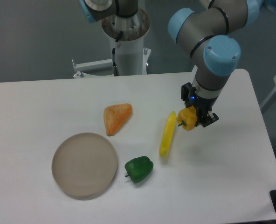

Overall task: Place the yellow pepper on the plate
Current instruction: 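Hold the yellow pepper in the gripper and lift it slightly, then carry the yellow pepper over to the beige plate and lower it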

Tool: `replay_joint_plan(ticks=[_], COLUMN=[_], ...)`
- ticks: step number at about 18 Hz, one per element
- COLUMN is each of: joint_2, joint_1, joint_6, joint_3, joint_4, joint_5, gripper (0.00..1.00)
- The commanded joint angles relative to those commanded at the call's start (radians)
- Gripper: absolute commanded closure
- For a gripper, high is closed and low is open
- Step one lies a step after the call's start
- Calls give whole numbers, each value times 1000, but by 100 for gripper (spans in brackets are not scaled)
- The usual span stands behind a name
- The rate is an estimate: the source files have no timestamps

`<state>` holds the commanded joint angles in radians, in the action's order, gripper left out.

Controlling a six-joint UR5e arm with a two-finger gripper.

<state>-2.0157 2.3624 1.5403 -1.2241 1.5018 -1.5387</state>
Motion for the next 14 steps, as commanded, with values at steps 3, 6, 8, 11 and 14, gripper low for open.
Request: replay_joint_plan(ticks=[3, 6, 8, 11, 14], joint_2=[-2, 0, 0, -3, -6], joint_1=[-37, -118, -184, -248, -287], joint_6=[-66, -164, -262, -344, -433], joint_3=[-12, -37, -73, -118, -130], joint_4=[-2, -46, -99, -161, -175], joint_5=[38, 42, 42, 42, 45], gripper=[77, 77, 77, 77, 77])
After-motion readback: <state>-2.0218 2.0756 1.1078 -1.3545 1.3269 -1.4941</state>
